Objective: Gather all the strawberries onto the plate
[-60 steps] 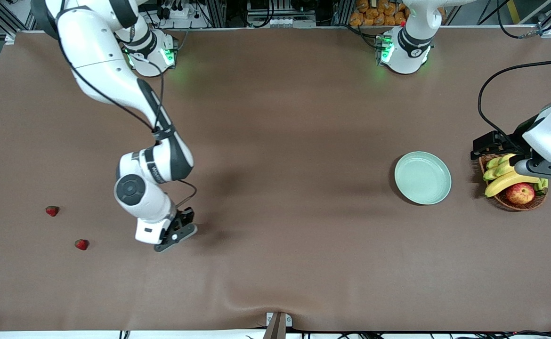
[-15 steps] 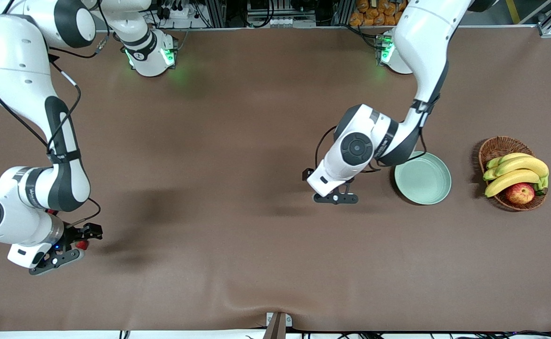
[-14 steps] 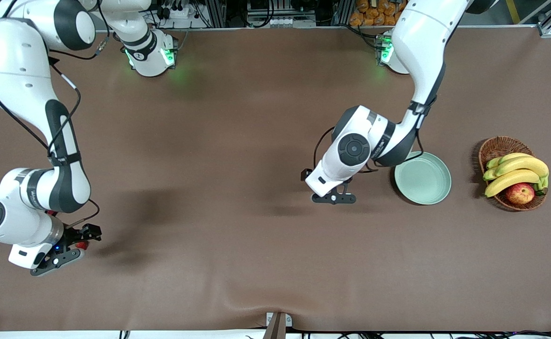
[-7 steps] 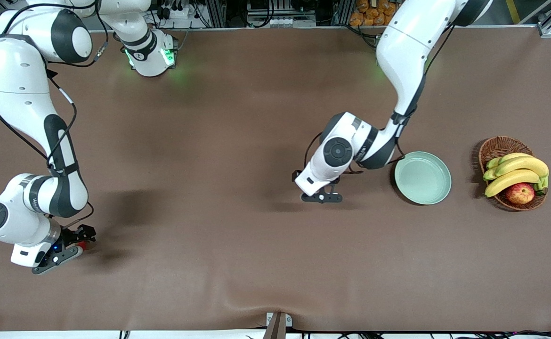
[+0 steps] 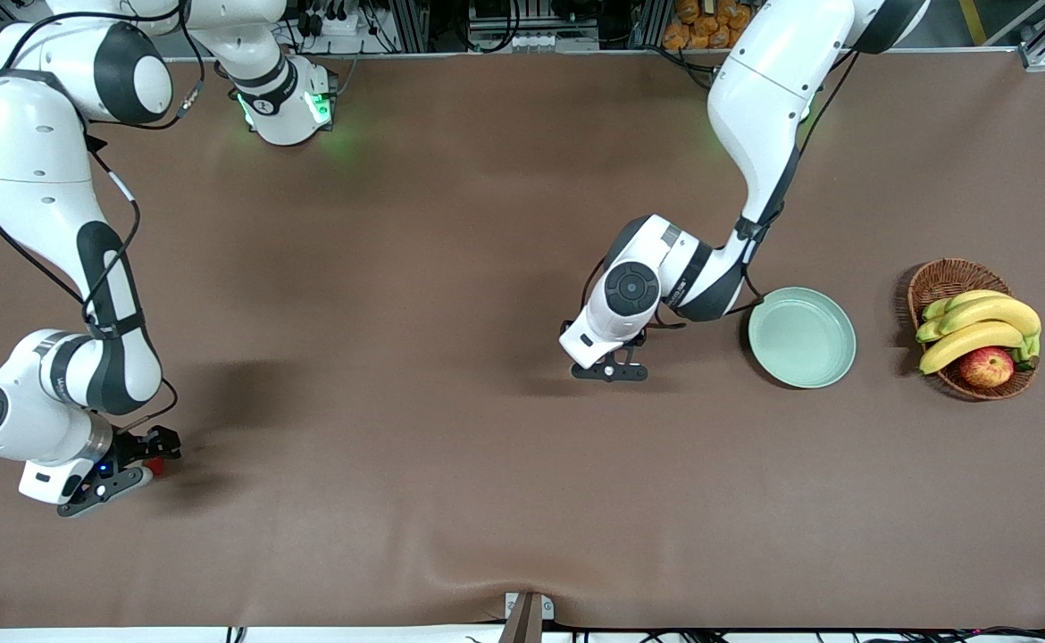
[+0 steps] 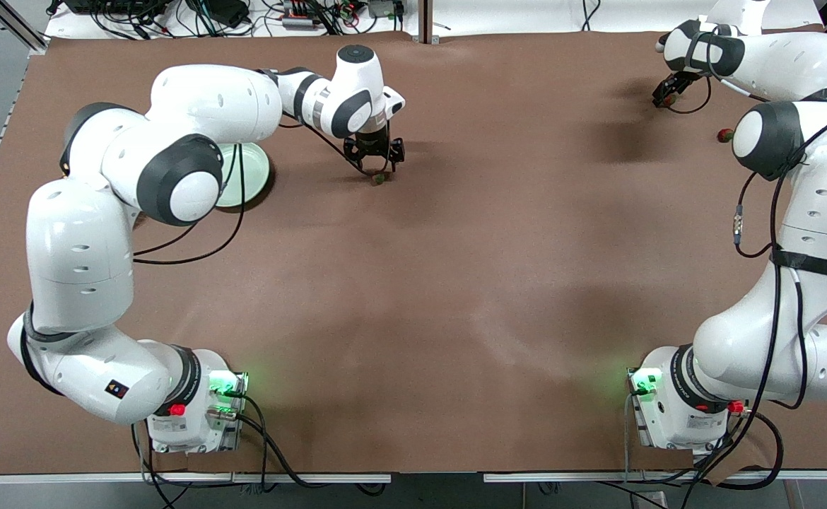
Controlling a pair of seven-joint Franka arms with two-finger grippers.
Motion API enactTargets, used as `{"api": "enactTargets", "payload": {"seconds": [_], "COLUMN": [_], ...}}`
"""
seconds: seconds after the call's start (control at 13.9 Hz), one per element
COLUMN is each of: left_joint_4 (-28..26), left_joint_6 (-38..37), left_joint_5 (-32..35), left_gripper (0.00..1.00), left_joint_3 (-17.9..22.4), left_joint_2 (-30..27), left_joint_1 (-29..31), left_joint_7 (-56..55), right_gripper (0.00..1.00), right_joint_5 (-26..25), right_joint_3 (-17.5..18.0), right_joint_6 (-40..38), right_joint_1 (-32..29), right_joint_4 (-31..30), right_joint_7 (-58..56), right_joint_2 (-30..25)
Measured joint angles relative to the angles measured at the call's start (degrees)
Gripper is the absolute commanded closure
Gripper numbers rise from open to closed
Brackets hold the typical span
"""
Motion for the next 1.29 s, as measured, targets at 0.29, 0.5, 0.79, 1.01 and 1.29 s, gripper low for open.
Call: {"api": "enactTargets", "payload": {"seconds": [0.29, 0.5, 0.79, 1.01, 1.29], "left_joint_4": [-0.22, -0.82, -0.99, -0.99, -0.53], "left_joint_6": [0.0, 0.0, 0.0, 0.0, -0.19], "left_joint_5": [0.05, 0.06, 0.06, 0.06, 0.06], "left_gripper": [0.29, 0.32, 0.75, 0.88, 0.89], "left_joint_3": [-0.01, -0.01, -0.07, -0.06, 0.3], "left_joint_2": [0.0, 0.0, 0.0, -0.1, -1.02], "left_joint_1": [-0.13, -0.1, -0.16, -0.01, 0.38], "left_joint_7": [0.0, 0.0, 0.0, -0.04, -0.05], "right_gripper": [0.99, 1.0, 1.0, 1.0, 1.0], "right_joint_5": [0.24, 0.25, 0.25, 0.31, 0.35], "right_joint_3": [0.02, 0.07, 2.29, 6.2, 12.1], "right_joint_6": [0.0, -0.01, -3.45, -7.19, -13.64], "right_joint_1": [-0.09, -0.1, -0.05, 0.09, 0.26], "right_joint_4": [0.01, 0.04, 0.76, 1.27, 1.36], "right_joint_7": [0.0, -0.06, -0.38, 1.14, 11.62], "right_joint_2": [-0.01, -0.01, -0.81, -2.66, -5.45]}}
